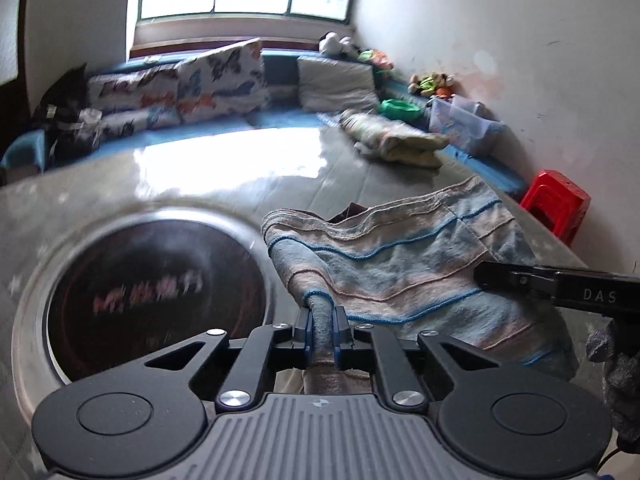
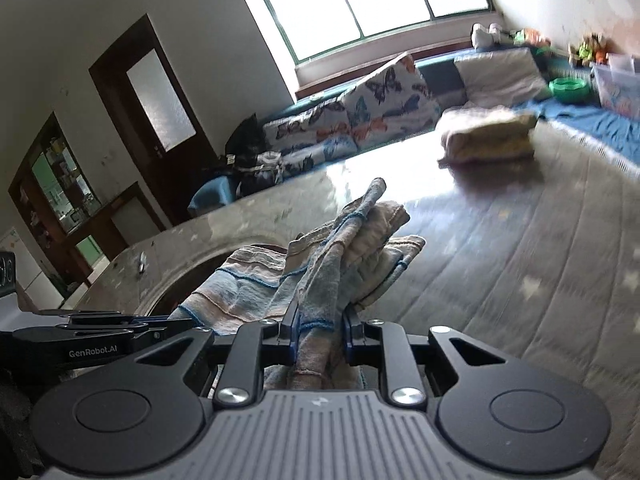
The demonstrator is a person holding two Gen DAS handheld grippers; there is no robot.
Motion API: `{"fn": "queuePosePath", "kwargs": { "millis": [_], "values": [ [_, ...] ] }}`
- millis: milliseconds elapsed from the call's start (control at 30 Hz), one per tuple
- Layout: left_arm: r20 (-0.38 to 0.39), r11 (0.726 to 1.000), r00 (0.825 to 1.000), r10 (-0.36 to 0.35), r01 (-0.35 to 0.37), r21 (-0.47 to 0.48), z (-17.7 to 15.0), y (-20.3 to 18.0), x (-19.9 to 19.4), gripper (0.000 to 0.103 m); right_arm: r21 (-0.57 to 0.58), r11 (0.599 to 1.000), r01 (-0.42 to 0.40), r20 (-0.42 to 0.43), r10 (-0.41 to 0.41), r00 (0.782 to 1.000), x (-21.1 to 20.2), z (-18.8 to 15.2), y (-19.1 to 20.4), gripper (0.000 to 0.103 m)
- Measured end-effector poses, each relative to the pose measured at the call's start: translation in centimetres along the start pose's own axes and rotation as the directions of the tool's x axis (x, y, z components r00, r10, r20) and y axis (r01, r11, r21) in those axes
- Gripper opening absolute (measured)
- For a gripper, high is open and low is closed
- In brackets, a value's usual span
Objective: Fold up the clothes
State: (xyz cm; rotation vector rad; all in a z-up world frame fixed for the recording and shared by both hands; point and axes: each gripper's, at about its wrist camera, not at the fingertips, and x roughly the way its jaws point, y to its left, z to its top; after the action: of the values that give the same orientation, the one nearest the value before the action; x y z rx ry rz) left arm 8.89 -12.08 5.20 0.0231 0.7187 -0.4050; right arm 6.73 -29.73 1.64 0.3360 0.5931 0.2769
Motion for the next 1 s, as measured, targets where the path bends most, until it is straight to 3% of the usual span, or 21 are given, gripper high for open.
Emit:
{"fn": "queuePosePath", "kwargs": {
  "millis": [467, 1000],
  "values": [
    [0.048, 0.996, 0.999, 0.016, -0.020, 0.090, 5.1, -4.3, 2.3, 0.011, -0.058, 0.994, 0.088, 0.111, -0.081, 0.991, -1.9, 5.1, -1.2, 0.019],
    [0.009, 0.990, 0.998, 0.057, -0.058, 0.130, 6.6, -6.8, 6.6, 0.011, -0.080, 0.984, 0.162, 0.074, -0.156, 0.985, -0.4, 6.4, -3.7, 0.019]
  ]
}}
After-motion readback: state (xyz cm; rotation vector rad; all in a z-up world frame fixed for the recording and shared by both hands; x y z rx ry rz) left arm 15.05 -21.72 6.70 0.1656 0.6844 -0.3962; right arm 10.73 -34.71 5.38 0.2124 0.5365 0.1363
